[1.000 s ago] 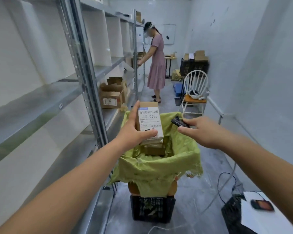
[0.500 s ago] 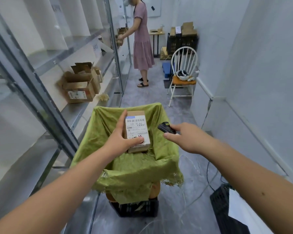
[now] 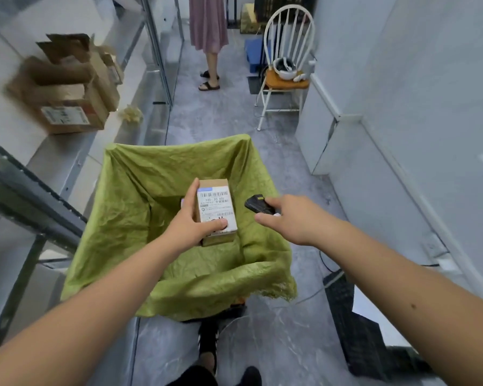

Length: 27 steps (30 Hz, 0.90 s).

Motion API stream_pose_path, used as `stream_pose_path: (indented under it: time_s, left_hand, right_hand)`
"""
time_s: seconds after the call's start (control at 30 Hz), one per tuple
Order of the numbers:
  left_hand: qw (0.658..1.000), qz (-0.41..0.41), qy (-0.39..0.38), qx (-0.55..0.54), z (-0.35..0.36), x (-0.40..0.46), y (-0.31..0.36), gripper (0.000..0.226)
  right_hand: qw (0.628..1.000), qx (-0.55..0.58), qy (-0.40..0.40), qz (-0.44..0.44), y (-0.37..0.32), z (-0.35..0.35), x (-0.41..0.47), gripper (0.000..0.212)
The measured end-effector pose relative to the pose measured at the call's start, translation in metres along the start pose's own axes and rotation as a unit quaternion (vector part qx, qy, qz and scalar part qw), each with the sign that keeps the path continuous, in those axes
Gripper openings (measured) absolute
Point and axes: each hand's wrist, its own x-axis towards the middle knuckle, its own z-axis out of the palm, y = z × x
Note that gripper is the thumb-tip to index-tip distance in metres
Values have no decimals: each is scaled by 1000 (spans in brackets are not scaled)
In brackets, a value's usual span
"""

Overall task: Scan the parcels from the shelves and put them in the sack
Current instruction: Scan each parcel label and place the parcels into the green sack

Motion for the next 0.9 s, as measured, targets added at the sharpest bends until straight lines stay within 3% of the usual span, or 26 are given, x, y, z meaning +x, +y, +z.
stream_pose_path:
  time_s: [0.3,0.53,0.7,0.9]
  left_hand:
    - [986,-133,-87,-55,9,80,-95,123]
    - [966,-208,-146,-38,32,134,-162,130]
    - [961,-236,-138,-35,62,163,-199,136]
    - [960,-260,-93,-48,94,200,-227,124]
  right_hand:
    - [991,26,-48,121,-6,41,80,36]
    - [975,33,-89,202,3,70,117,35]
    - [964,40,-114,236,12,85,133,42]
    - [956,45,-107,269,23,94,139,48]
